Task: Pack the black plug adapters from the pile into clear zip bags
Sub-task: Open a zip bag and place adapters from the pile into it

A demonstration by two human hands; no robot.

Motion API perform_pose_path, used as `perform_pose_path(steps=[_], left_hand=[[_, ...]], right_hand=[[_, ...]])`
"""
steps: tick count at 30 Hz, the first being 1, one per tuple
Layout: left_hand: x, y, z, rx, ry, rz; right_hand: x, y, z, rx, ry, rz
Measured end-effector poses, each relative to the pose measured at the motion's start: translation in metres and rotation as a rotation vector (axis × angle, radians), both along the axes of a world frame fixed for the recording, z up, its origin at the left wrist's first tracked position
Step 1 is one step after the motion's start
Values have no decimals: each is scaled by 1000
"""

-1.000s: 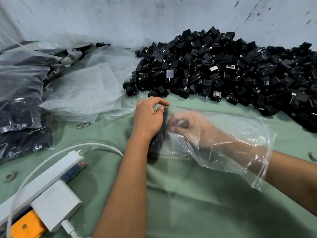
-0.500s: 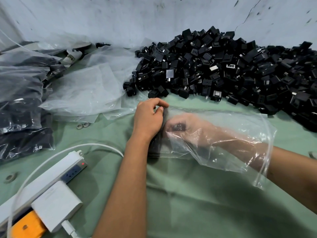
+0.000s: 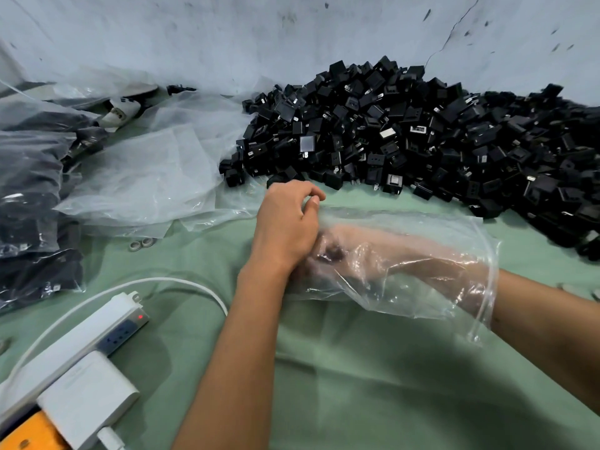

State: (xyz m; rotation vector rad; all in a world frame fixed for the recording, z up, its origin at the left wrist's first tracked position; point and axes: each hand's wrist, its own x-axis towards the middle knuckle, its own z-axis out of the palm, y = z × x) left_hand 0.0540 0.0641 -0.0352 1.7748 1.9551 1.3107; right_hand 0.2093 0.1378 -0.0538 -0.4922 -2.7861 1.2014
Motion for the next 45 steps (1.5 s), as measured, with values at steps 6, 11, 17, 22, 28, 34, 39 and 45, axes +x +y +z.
perform_pose_path(steps=[6,11,17,22,28,34,39,45], left_hand=[[21,-3,-12,-223,264,-37],[25,0,-17,-365,423,-3],[33,2,-15,-461,597,1],[74,3,18,-343,408,89],[191,-1,52,-238,325,-33],[212,2,47,-441,338,-41],[202,-8,62,-370,258,-46],[188,-20,93,-331,231,-35]], right_hand=[[45,-8,19,-162,-73,-88],[121,-17,40,-361,-12,-187],[184,3,50,-71,-190,-693],[196,29,38,614,-255,-1005],[192,40,27,627,-411,-917],[206,18,51,646,-616,-883],[204,-24,77,71,-224,-645],[157,-58,78,-313,-120,-524]])
